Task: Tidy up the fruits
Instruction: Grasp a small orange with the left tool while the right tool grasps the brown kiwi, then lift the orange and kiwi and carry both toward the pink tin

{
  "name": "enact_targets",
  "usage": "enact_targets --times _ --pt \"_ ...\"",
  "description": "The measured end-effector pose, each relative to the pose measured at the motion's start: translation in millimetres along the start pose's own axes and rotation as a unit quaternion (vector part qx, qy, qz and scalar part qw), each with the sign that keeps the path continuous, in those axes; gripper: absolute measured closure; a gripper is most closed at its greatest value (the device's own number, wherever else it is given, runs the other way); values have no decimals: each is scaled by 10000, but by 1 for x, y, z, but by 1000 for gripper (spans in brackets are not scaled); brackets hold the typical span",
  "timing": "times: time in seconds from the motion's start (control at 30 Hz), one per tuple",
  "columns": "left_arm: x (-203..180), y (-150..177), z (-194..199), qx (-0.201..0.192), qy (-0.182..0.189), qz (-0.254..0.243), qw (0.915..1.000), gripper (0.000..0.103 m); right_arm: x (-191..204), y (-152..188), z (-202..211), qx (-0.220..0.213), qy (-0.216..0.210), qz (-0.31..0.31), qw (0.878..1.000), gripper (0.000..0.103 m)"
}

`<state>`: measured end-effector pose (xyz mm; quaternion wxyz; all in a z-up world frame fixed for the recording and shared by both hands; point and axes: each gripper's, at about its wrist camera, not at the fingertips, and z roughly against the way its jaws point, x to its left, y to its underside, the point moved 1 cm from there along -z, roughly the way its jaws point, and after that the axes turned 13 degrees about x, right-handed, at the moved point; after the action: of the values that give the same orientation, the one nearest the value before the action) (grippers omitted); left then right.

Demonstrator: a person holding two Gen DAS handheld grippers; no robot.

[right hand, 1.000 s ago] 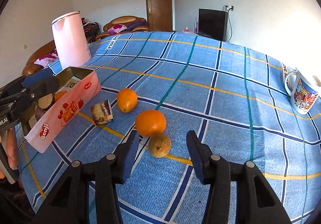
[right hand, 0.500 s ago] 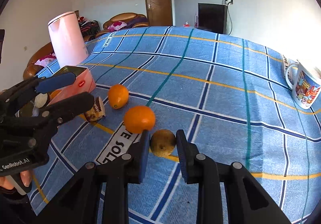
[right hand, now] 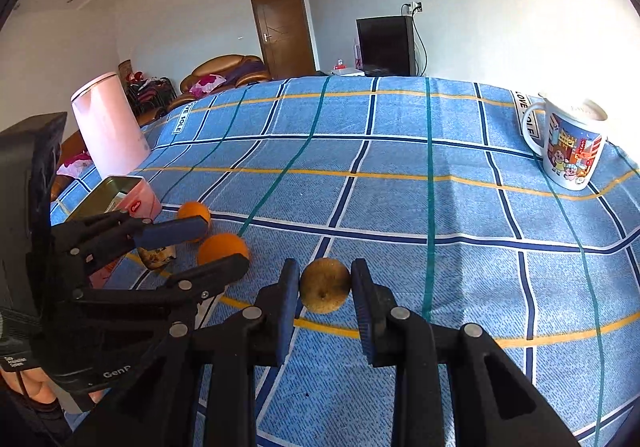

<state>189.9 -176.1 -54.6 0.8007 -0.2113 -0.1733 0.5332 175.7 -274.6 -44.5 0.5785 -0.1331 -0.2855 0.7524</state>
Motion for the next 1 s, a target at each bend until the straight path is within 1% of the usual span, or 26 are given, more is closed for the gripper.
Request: enact_targets --times 0.07,0.13,0.17,0.2,0.33,0.5,0.67,1.0 --pt "-1 -2 -3 65 -10 -24 10000 55 0 0 0 4 -7 -3 10000 75" --pt "-2 -3 -9 214 -21 -28 9998 56 0 0 -3 80 -18 6 10000 75" --pt "-1 -4 -10 247 -9 4 9997 61 0 -1 -5 135 -32 9 9999 75" --pt "0 -4 -10 241 2 16 9997 64 0 -1 -7 177 -55 12 9998 75" --pt "-1 -3 -8 209 80 -25 9997 65 -1 0 -9 234 -133 5 9996 75" --pt "2 -2 -1 29 169 32 9998 65 -1 1 -1 41 -90 -5 10000 75" --pt "3 1 8 -217 145 68 9996 65 -1 3 5 -107 -108 15 9999 75" --pt "9 6 22 -595 209 216 9978 65 6 6 19 -478 -132 183 9986 75"
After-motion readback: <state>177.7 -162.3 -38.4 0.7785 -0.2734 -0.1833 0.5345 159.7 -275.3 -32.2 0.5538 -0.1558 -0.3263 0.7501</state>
